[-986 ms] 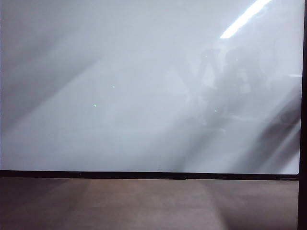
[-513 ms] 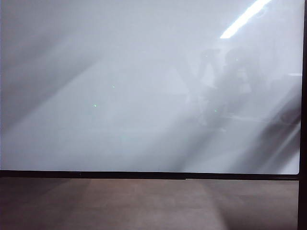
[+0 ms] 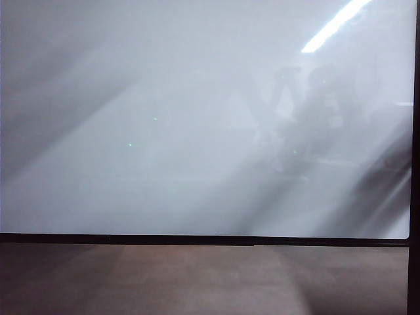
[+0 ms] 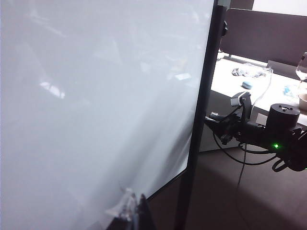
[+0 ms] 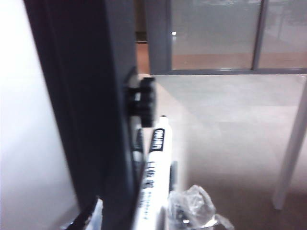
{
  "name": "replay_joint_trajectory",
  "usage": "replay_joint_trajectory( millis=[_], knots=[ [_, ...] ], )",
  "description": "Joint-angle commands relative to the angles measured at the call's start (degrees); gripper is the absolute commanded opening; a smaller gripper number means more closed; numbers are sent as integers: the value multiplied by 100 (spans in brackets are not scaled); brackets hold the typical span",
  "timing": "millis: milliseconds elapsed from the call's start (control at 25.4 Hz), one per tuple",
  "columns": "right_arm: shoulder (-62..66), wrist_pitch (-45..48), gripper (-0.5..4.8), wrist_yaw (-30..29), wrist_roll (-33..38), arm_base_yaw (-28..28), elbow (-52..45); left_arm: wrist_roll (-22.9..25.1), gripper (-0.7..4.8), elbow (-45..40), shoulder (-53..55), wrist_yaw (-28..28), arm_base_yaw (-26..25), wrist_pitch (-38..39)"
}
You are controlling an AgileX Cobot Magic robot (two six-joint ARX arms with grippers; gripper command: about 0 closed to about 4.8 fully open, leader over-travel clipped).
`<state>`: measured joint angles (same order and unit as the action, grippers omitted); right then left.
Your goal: Reach to the right to find the marker pen, pick it up, and write the number 3 on the whiteboard.
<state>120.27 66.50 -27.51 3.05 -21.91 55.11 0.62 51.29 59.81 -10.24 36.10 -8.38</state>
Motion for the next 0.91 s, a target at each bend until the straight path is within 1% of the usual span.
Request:
replay_joint_trajectory(
  millis=[39, 907],
  knots=[
    [-24, 103, 180, 81, 7, -7, 9, 46, -6, 17, -2, 9, -7, -90],
    [-24, 267, 179, 59, 4, 2, 9, 46, -6, 17, -2, 9, -7, -68]
  ],
)
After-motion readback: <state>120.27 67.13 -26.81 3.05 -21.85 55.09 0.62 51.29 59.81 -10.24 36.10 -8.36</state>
